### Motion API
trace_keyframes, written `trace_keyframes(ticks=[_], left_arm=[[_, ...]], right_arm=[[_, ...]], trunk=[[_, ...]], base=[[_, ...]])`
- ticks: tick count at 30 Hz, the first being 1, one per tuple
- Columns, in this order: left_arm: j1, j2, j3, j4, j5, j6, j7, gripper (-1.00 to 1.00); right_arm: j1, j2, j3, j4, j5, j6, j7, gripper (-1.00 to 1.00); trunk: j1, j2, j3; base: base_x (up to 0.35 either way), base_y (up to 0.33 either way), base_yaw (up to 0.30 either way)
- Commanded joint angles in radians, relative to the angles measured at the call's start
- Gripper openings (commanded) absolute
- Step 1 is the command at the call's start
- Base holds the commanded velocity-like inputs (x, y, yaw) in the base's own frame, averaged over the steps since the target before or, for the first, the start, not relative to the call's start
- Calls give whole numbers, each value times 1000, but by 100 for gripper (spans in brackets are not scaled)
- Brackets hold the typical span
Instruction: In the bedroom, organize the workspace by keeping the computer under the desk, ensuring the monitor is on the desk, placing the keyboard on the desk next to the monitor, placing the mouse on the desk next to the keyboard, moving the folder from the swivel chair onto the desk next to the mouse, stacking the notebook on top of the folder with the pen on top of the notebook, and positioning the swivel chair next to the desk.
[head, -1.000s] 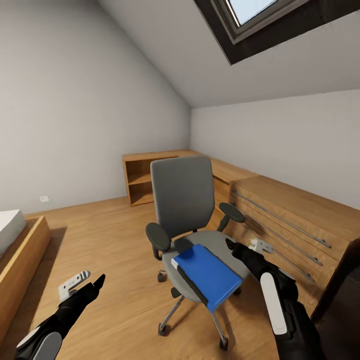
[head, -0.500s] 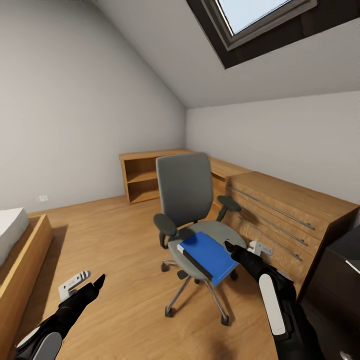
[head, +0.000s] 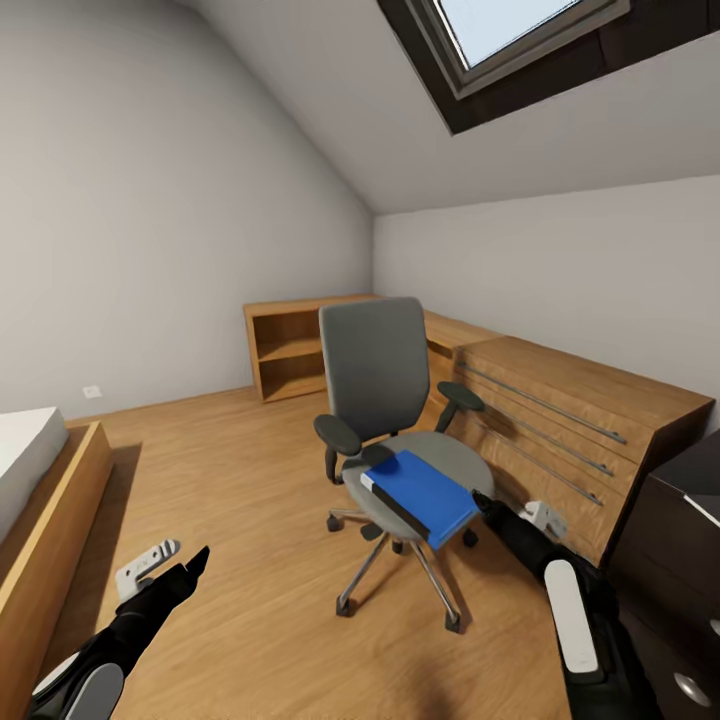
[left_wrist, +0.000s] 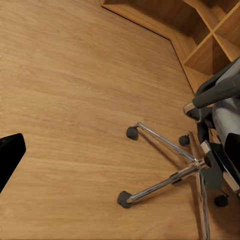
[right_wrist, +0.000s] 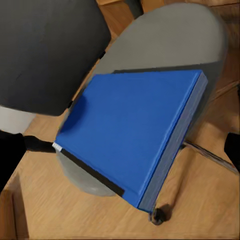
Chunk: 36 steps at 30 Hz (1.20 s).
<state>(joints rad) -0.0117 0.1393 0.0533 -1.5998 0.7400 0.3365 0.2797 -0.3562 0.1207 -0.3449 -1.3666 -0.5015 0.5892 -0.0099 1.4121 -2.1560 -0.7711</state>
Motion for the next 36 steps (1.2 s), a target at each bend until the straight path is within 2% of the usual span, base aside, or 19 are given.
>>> trace_keyframes(ticks=[1,4,6,9,15,22,33,35,36], left_arm=[[-1,0,0,-2,10,3,7,100],[-1,0,0,-2,10,3,8,100],[-1,0,0,-2,10,3,8,100],[-1,0,0,-2,10,3,9,100],[-1,0,0,-2,10,2,9,100],[-1,0,0,-2,10,2,9,100],[-1,0,-2,-2,10,2,9,100],[-1,0,-2,-2,10,2,8,100],[-1,0,-3,-2,10,2,8,100]], right_arm=[[-1,-4,-13,19,-44,6,-2,100],[-1,-35,-33,62,-133,6,-2,100],[-1,-48,-36,79,-168,6,-2,100],[-1,-75,-41,124,-252,6,-2,100],[-2,-109,-41,207,-349,6,-1,100],[-4,-119,-40,255,-395,6,0,100],[-4,-115,-31,275,-408,5,7,100],[-4,-113,-29,274,-409,4,21,100],[-4,-113,-21,273,-409,5,63,100]], trunk=[[4,-8,-4],[15,-29,-14],[23,-43,-20],[34,-64,-29],[57,-106,-48],[84,-155,-70],[126,-232,-105],[134,-246,-111],[138,-253,-114]], base=[[0,0,0],[0,0,0],[0,0,0],[0,0,0],[0,0,0],[0,0,0],[0,0,0],[0,0,0],[0,0,0]])
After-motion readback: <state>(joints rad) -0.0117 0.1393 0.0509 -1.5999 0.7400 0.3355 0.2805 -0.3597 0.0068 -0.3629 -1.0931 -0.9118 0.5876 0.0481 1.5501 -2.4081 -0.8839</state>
